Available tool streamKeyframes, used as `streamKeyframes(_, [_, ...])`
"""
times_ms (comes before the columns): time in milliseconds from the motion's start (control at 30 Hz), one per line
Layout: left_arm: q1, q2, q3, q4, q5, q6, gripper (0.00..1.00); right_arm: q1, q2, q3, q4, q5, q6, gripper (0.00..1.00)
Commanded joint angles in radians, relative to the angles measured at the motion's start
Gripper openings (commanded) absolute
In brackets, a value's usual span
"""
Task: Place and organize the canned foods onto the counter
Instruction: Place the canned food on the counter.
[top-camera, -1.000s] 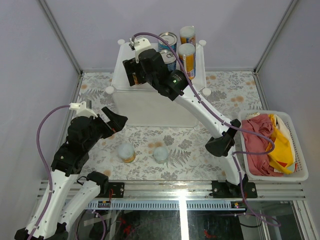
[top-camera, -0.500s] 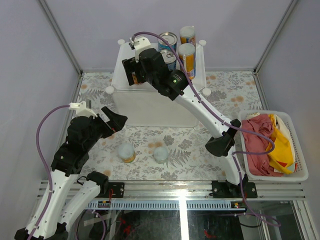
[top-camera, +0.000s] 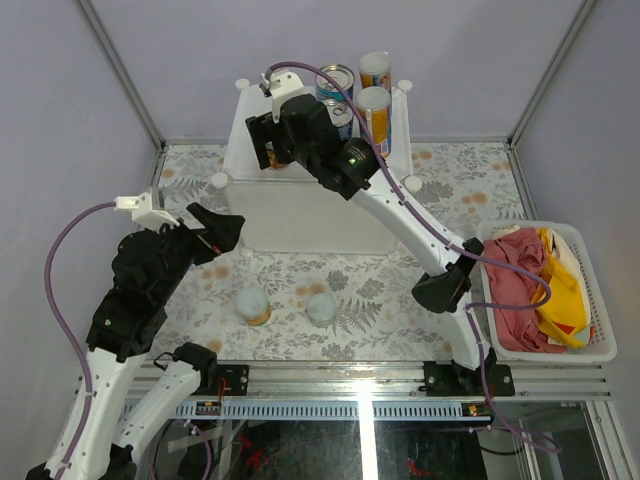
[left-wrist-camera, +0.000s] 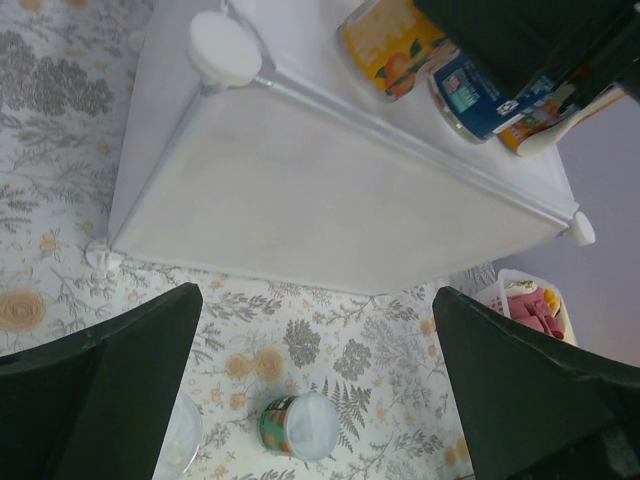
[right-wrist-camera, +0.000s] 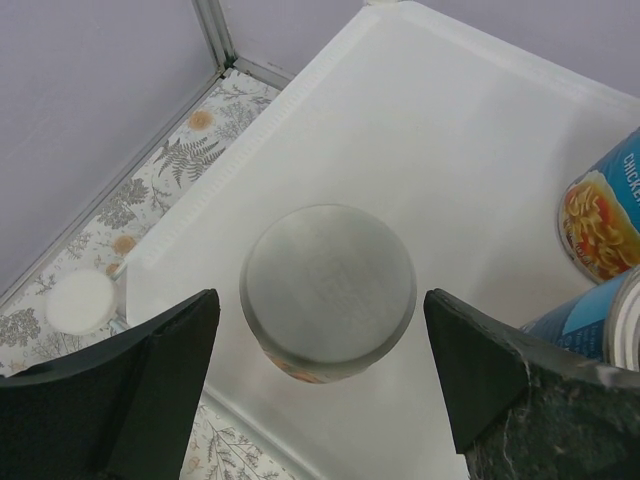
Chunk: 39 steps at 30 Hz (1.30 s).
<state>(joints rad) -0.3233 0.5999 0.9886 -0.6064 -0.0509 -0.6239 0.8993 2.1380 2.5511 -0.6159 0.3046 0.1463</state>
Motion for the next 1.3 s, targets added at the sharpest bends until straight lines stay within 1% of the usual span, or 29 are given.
streamKeyframes(0, [0.007, 0.012, 0.055, 0.090, -0.032, 0.080, 1.00, -0.013, -0.086, 0.013, 0.044, 0.014, -0.027, 0.91])
streamKeyframes(167, [0.008, 0.047, 0.097, 0.139, -0.028, 0.150, 1.00, -0.013, -0.113, 0.012, 0.054, 0.012, -0.030, 0.91])
streamKeyframes(400, [0.007, 0.134, 0.155, 0.248, 0.035, 0.260, 1.00, -0.014, -0.167, 0.012, 0.065, 0.003, -0.028, 0.91])
streamKeyframes(567, [0.007, 0.206, 0.195, 0.300, 0.068, 0.325, 0.98, -0.013, -0.236, -0.033, 0.095, -0.001, -0.027, 0.91])
streamKeyframes(867, [-0.013, 0.294, 0.174, 0.391, 0.091, 0.455, 0.96, -0.013, -0.321, -0.084, 0.121, -0.001, -0.038, 0.90])
streamKeyframes(1267, [-0.070, 0.413, 0.184, 0.480, 0.066, 0.544, 0.94, -0.013, -0.374, -0.091, 0.117, -0.016, -0.058, 0.89])
